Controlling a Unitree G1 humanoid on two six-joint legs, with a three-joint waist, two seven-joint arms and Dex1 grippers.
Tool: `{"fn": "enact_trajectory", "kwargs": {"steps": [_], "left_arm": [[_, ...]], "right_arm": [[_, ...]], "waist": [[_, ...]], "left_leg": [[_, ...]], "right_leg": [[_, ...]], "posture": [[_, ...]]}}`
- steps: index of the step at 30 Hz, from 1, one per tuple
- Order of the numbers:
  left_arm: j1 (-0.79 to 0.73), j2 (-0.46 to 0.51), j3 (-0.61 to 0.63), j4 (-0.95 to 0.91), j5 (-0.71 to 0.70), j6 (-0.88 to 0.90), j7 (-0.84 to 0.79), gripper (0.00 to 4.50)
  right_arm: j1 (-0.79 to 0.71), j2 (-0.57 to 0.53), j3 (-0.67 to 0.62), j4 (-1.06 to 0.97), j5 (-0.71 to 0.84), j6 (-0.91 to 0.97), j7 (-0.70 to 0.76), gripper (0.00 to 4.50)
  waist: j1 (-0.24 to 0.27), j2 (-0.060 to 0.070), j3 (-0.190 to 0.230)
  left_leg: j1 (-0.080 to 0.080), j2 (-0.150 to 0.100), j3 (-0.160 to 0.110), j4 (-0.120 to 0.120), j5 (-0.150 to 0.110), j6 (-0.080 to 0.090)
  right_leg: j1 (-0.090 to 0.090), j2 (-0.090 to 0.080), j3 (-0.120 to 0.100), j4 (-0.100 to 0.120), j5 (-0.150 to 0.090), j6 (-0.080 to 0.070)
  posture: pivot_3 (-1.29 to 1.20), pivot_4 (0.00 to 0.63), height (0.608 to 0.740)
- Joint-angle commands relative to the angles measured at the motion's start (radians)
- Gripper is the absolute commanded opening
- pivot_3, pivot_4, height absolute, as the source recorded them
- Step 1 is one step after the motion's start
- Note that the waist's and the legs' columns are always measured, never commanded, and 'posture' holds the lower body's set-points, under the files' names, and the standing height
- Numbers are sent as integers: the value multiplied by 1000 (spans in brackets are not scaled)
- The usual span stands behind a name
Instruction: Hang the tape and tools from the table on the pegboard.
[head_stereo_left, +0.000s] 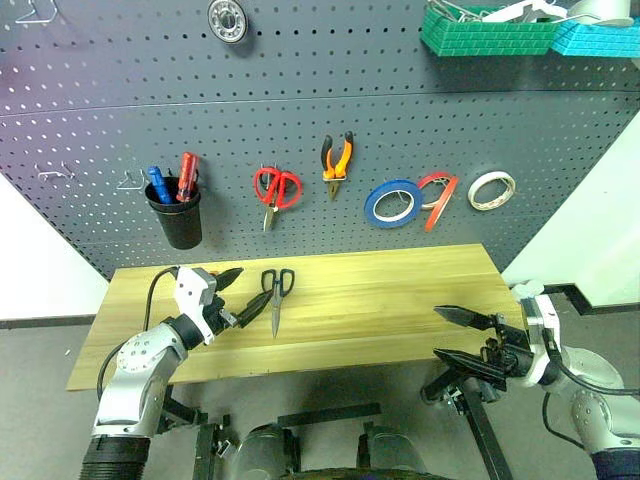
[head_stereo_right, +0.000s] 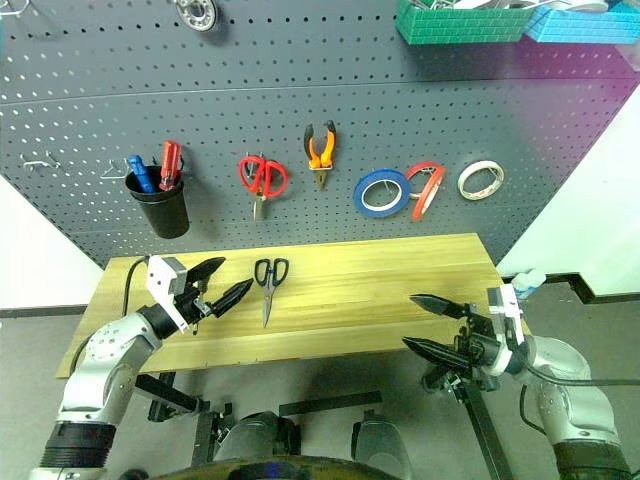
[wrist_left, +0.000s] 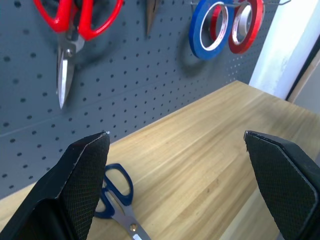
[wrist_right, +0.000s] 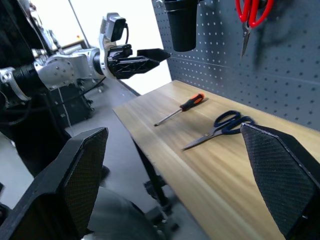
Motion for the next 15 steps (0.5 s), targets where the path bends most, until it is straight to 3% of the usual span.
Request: {"fn": "enact_trajectory", "kwargs": {"steps": [1,4,7,10,15], "left_arm": [[-23,0,-4,18,26,-45,-2,4500],[-28,-4,-2,35,29,-57,-7,4500],[-31,-3,1,54,31,-74,-17,4500],[-35,-3,4,69,32,-84,-21,4500],[-37,-6,4,76,35,-94,-23,4500]], "right_arm": [[-36,15,12,34,-106,-132,-11,4446],[-68,36,40,39,-178,-179,-65,4446],[-66,-7,80,1,-74,51,7,4446],[-85,5,87,24,-143,-10,-27,4446],[-109,4,68,61,-118,-13,16,4446]], "waist": [[0,0,0],[-1,0,-1],[0,0,-1],[1,0,-2],[0,0,-2]], "left_leg": [[0,0,0,0,0,0],[0,0,0,0,0,0],[0,0,0,0,0,0],[0,0,0,0,0,1],[0,0,0,0,0,0]], "right_leg": [[0,0,0,0,0,0],[0,0,-1,0,0,0],[0,0,-1,0,1,2],[0,-1,-1,0,1,2],[0,-1,-1,0,1,2]], "posture": [[-47,0,740],[-47,0,740],[-42,0,740],[-40,0,740],[-39,0,740]]}}
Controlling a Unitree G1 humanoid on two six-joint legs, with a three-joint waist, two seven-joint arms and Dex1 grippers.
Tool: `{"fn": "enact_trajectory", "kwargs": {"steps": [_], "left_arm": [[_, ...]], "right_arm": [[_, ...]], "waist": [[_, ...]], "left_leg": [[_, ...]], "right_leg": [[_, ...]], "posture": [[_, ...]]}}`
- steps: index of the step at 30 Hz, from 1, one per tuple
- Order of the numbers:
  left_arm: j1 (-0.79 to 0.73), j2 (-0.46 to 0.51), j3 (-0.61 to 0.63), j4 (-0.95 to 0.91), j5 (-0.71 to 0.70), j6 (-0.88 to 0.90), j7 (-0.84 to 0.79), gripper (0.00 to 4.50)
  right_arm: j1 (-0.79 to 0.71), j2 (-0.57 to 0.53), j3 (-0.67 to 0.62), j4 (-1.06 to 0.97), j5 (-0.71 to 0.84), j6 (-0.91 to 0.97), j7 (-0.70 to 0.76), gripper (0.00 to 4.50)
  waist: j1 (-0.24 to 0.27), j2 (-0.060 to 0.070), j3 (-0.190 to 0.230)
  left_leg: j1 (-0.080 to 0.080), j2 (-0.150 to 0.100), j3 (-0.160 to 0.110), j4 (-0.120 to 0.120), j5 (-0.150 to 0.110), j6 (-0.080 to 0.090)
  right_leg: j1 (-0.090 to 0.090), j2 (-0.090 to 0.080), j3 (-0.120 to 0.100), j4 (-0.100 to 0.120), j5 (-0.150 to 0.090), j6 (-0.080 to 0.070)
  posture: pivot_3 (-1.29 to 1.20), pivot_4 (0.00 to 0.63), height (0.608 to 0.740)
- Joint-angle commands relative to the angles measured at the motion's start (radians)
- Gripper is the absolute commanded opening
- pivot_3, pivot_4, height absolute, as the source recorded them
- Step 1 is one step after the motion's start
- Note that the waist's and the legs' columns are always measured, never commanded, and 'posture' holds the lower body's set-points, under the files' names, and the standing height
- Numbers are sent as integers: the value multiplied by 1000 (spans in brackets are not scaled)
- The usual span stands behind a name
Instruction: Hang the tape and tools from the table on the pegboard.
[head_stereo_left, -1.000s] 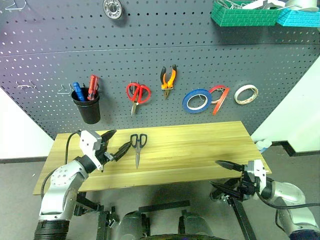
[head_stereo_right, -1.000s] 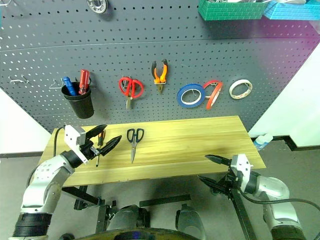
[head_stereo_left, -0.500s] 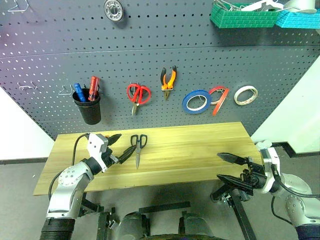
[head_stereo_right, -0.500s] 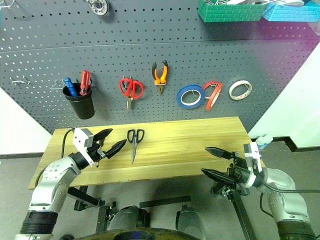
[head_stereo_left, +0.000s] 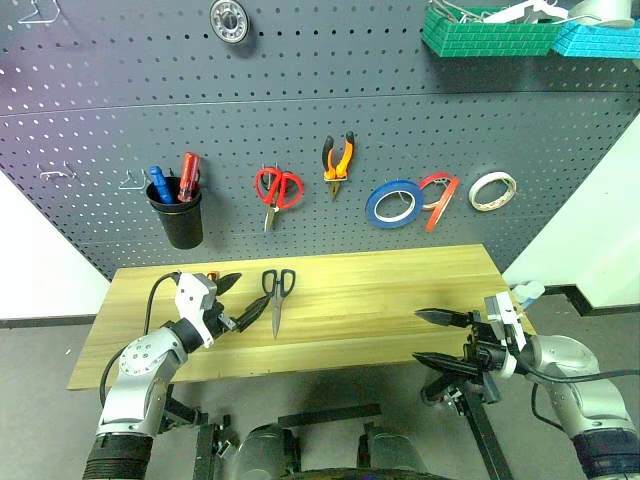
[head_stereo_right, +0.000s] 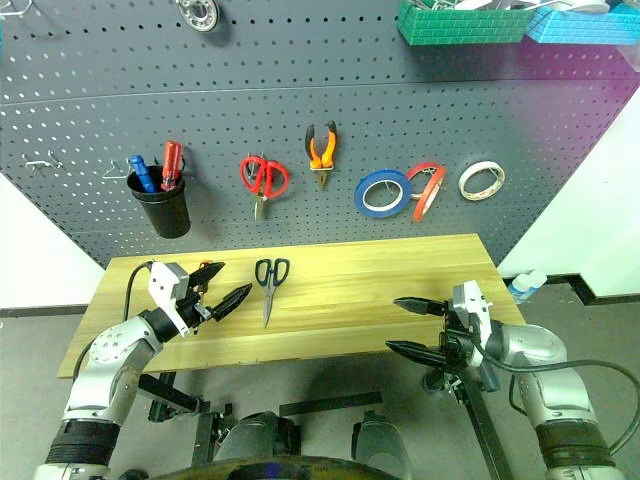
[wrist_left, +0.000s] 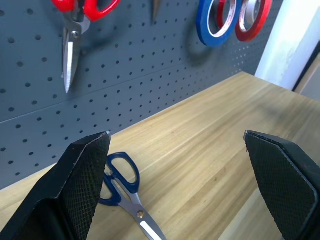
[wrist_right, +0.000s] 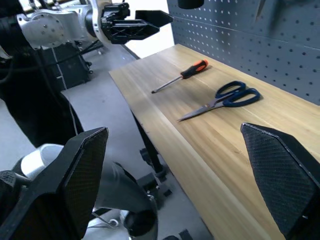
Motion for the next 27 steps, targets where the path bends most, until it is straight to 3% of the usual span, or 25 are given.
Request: {"fn": "enact_trajectory", "kwargs": {"steps": [1,5,13,18,27], "left_arm": [[-24,0,4,-10,4,-27,-1,4500],[-23,-3,0,-17,9,-28,-1,4500],[9,-11,12,-51,8,-31,32,4500],[3,-14,5,-59,7,-27,38,4500],[-36,-11,-10,-35,15,-16,31,4500]], "right_arm": [[-31,-17,-24,11,31,12,44,4446],[-32,29,-50,24,17,-81,12,4446],[129,141,-75,-225,25,-78,-196,4446],[157,105,-117,-273,110,-5,-183,4446],[127,-10,-129,-189,94,-37,-52,4446]], "waist": [[0,0,0],[1,0,0],[3,1,-3],[5,-1,-4],[3,-1,-5]], "left_leg": [[0,0,0,0,0,0],[0,0,0,0,0,0],[0,0,-1,-1,0,0],[0,-1,0,1,-2,-2],[0,-1,0,1,-2,-1]], "right_leg": [[0,0,0,0,0,0],[0,0,0,0,0,0],[0,0,0,0,0,1],[0,-1,0,0,-1,-2],[1,0,0,0,-1,-2]], "posture": [[-38,0,740],[-22,0,740],[-1,0,740],[-19,0,740],[-22,0,740]]}}
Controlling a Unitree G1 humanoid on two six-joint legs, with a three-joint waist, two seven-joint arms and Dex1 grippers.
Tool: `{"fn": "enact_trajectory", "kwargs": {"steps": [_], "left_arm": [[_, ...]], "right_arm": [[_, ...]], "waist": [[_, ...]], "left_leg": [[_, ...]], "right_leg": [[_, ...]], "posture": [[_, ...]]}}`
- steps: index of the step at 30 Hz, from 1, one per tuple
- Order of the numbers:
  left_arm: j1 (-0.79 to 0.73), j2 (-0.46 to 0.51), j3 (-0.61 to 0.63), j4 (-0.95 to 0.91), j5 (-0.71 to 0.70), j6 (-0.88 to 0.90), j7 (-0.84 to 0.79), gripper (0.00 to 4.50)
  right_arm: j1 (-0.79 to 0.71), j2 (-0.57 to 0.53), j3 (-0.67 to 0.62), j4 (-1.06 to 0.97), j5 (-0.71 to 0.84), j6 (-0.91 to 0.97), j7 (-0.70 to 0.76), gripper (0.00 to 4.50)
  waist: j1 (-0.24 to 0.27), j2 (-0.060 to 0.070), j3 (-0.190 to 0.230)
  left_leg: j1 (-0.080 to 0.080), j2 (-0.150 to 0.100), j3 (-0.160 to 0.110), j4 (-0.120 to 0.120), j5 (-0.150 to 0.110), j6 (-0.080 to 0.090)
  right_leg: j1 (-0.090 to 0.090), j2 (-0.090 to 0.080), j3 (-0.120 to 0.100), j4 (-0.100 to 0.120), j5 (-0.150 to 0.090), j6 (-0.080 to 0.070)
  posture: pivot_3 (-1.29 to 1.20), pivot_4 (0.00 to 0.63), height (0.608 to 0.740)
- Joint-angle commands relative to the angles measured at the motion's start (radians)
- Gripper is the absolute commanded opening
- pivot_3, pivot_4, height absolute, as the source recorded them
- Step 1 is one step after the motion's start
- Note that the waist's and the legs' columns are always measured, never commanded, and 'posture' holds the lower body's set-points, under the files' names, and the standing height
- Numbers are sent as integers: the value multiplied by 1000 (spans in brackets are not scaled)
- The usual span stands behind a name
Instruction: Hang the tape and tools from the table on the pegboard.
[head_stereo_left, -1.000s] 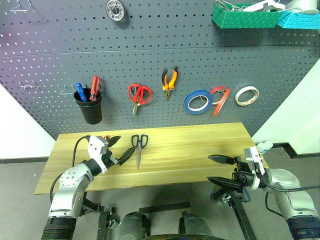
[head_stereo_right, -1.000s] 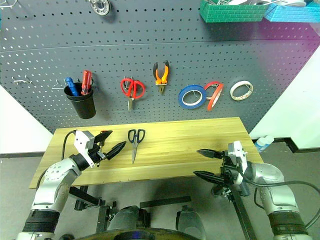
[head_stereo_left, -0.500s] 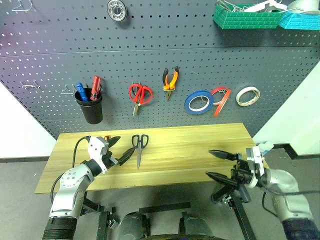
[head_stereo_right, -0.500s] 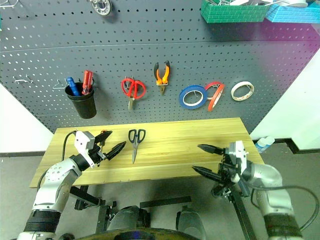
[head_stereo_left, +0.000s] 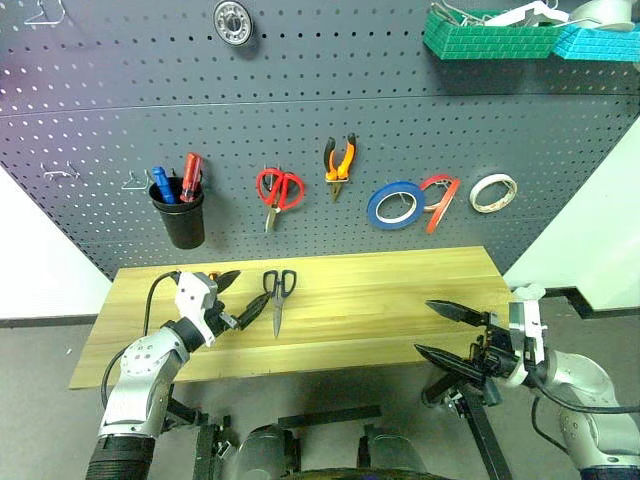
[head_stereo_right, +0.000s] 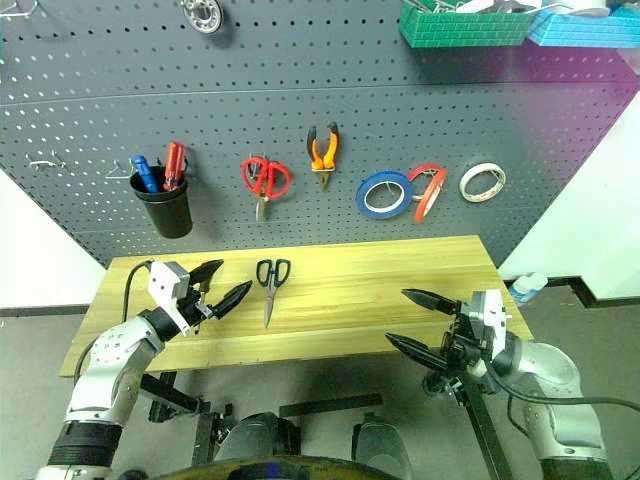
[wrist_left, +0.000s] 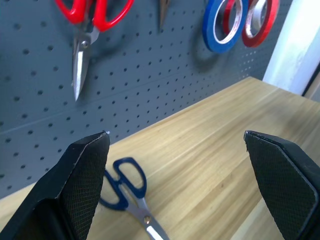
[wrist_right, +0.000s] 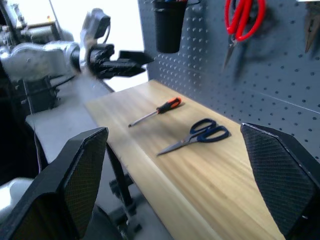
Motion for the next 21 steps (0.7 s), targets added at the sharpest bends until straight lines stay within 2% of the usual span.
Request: {"fn": "enact_trajectory", "kwargs": {"steps": [1,9,13,18,21], "left_arm": [[-33,1,-7,-14,2,-2,-1,4500],[-42,-4,-9,-16,11,57,52,4500],[-69,-30,-9,40,82,186,226,4500],[-169,-91,53,137,110,335,456,4500],[-213,-122,49,160,131,371,525,4500]], "right_arm": [[-42,-28,-24,15,18,-10,45,4446],[-84,-32,-3,26,-4,-7,76,4446],[-84,-36,-11,-16,22,42,47,4446],[-67,-46,-22,-90,35,72,18,4446],[-60,-53,-31,-140,56,108,-5,4446]], "waist": [[0,-1,0],[1,0,-1],[3,0,-1],[4,-2,0],[4,-2,0]], "left_leg": [[0,0,0,0,0,0],[0,0,0,0,1,2],[0,0,0,0,1,2],[0,0,-1,0,1,3],[-1,0,-1,0,1,3]], "right_leg": [[0,0,0,0,0,0],[0,0,0,0,1,2],[0,0,0,0,1,2],[0,0,0,0,1,3],[0,0,0,0,1,3]], "posture": [[-27,0,740],[-20,0,740],[-20,0,740],[-31,15,740],[-38,27,740]]}}
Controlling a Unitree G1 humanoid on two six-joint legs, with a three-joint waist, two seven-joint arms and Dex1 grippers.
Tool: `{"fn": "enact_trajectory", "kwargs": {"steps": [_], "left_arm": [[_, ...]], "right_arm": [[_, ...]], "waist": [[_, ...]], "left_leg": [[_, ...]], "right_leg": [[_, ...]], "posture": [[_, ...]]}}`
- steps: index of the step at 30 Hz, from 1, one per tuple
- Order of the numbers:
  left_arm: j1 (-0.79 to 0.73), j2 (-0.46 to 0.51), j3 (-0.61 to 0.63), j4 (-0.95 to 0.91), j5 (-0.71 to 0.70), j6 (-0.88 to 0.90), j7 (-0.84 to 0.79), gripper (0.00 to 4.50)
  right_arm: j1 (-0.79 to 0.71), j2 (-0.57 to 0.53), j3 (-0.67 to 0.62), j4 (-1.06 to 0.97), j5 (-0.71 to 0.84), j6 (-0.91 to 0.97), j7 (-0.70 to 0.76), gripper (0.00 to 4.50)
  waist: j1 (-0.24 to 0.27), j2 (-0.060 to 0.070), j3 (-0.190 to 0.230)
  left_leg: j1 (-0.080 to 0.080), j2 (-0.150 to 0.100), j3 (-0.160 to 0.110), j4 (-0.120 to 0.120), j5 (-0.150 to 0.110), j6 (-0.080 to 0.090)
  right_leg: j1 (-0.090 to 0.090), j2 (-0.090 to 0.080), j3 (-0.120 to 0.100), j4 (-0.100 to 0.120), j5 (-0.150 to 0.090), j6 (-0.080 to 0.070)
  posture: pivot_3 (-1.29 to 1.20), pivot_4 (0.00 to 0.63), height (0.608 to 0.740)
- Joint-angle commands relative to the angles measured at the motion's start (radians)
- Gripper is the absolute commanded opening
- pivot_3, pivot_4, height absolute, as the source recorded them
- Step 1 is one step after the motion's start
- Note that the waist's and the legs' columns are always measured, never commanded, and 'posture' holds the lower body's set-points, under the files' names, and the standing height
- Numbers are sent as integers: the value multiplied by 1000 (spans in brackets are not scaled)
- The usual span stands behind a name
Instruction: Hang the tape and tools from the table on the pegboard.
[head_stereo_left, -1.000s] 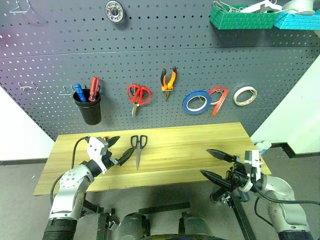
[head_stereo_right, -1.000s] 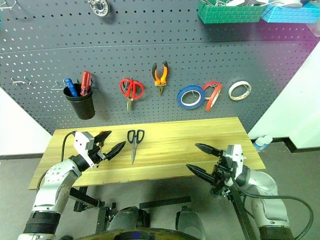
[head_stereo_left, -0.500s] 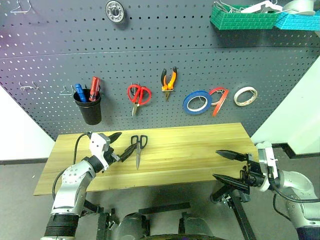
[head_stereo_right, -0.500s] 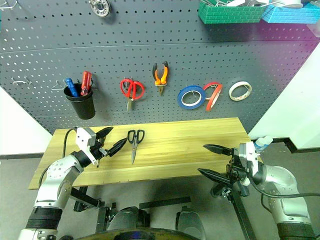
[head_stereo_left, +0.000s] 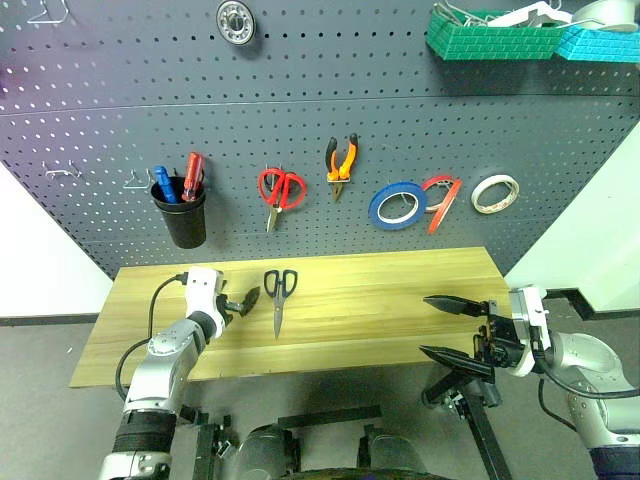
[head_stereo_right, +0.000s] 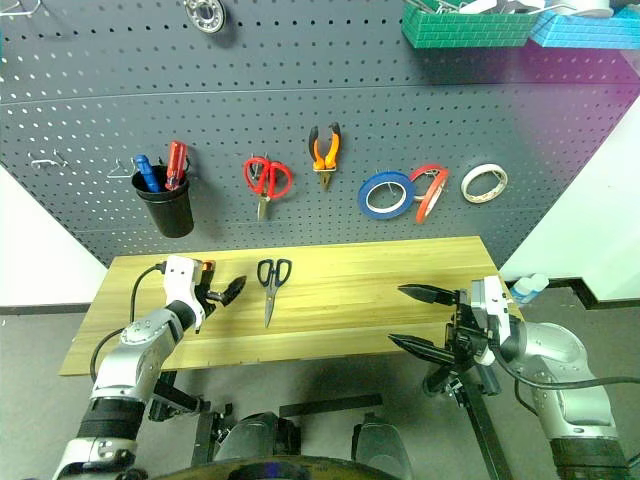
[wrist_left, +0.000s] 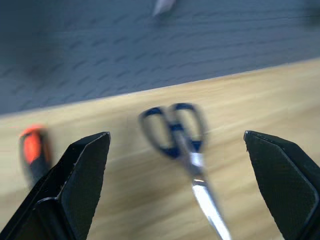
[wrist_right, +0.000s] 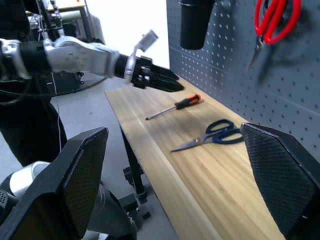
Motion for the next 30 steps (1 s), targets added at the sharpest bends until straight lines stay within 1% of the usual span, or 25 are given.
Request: {"fn": "enact_trajectory", "kwargs": {"steps": [1,2,4,6,10,13,15,16,17,20,26,30], "left_arm": [[-70,-24,-10,21,58,68,109,4500],[-87,-27,-24,33,86,98,141,4500],[-124,-47,-31,52,85,191,163,4500],[-150,-64,-36,72,79,244,165,4500],[-197,-89,-63,139,116,288,195,4500],[-210,-100,-78,143,119,305,187,4500],[-215,-109,-95,144,121,317,174,4500],[-215,-112,-102,144,122,328,167,4500],[-212,-112,-109,138,124,335,158,4500],[-213,-110,-143,150,146,319,141,4500],[-235,-134,-143,182,149,330,141,4500],[-248,-141,-164,202,166,335,134,4500]], "right_arm": [[61,-8,-42,-95,36,0,-10,4446],[107,2,-46,-114,31,-21,-4,4446],[169,15,-50,-138,30,-43,4,4446],[200,12,-51,-162,41,-38,3,4446],[227,14,-55,-208,49,-40,-18,4446],[245,11,-62,-242,58,-33,-34,4446],[157,49,9,-161,-9,-58,-63,4446],[124,63,32,-134,-27,-61,-76,4446],[104,73,42,-120,-37,-62,-86,4446],[87,78,43,-98,-43,-71,-88,4446],[86,77,31,-32,-47,-114,-63,4446],[74,63,4,44,-32,-144,-12,4446]], "waist": [[1,-1,1],[5,-2,1],[13,-3,2],[4,-3,8],[-7,-8,17],[-6,-10,25],[-7,-12,32],[-9,-13,35],[-8,-12,37],[2,-7,45],[-5,-6,63],[-7,-6,74]], "left_leg": [[0,0,0,0,0,0],[0,0,0,0,0,0],[0,0,-1,-1,0,0],[-1,0,-1,-1,0,1],[0,0,-1,0,-1,0],[0,0,-1,-1,-2,-2],[-1,0,-1,-2,-2,-2],[0,0,-1,-2,-2,-2],[-1,0,-1,-2,-2,-2],[-2,-2,-1,-2,-3,-2],[-3,-3,0,-4,-4,1],[-3,-3,0,-4,-4,2]], "right_leg": [[0,0,0,0,0,0],[0,0,0,0,0,0],[1,0,-1,-1,0,0],[1,0,-1,-2,0,0],[1,-1,0,-2,-2,-3],[1,-1,1,-2,-2,-3],[-1,-2,1,-2,-2,-3],[-1,-2,1,-2,-2,-3],[-1,-2,1,-2,-2,-4],[-1,-5,0,-3,-2,-4],[-1,-7,0,-8,-2,-3],[0,-7,0,-9,-2,-3]], "posture": [[-41,34,740],[-45,38,740],[-52,50,740],[-57,62,740],[-69,78,740],[-75,88,740],[-85,96,740],[-90,99,740],[-94,103,740],[-98,113,740],[-102,128,740],[-108,143,740]]}}
